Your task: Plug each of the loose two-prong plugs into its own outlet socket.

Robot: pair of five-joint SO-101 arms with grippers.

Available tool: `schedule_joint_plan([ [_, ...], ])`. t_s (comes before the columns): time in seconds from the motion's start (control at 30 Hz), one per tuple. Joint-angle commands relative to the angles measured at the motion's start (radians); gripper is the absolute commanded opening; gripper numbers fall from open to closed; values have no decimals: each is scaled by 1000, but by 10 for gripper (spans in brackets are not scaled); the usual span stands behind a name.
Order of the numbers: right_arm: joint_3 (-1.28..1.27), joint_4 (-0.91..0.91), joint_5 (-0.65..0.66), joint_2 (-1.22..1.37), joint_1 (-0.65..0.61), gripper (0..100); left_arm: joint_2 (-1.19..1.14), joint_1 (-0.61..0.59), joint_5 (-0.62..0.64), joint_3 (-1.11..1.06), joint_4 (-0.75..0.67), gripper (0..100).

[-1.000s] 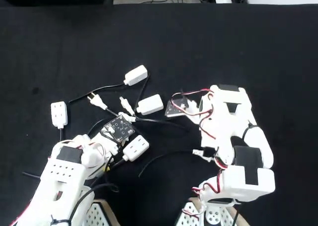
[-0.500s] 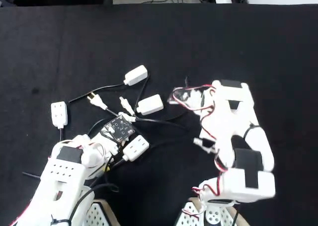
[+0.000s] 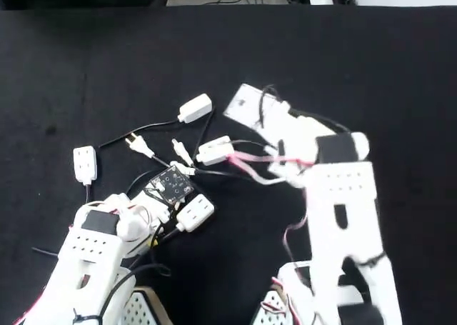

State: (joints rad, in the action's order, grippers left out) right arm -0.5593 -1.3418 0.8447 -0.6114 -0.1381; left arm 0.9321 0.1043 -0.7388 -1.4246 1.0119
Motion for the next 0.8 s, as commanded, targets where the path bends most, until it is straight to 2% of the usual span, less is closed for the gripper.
schedule_joint_plan([
  [0.0,56,17,-117,-91,-118,12,5,4,8,-10,-12,224],
  [0.17,111,11,-224,-142,-207,12,5,4,9,-10,-12,224],
  [0.4,36,18,-221,-147,-204,12,5,4,8,-12,-12,224],
  [0.53,2,86,-233,-151,-204,12,5,4,6,-12,-12,224],
  [0.77,153,86,-413,-180,-203,12,5,4,12,-12,-12,224],
])
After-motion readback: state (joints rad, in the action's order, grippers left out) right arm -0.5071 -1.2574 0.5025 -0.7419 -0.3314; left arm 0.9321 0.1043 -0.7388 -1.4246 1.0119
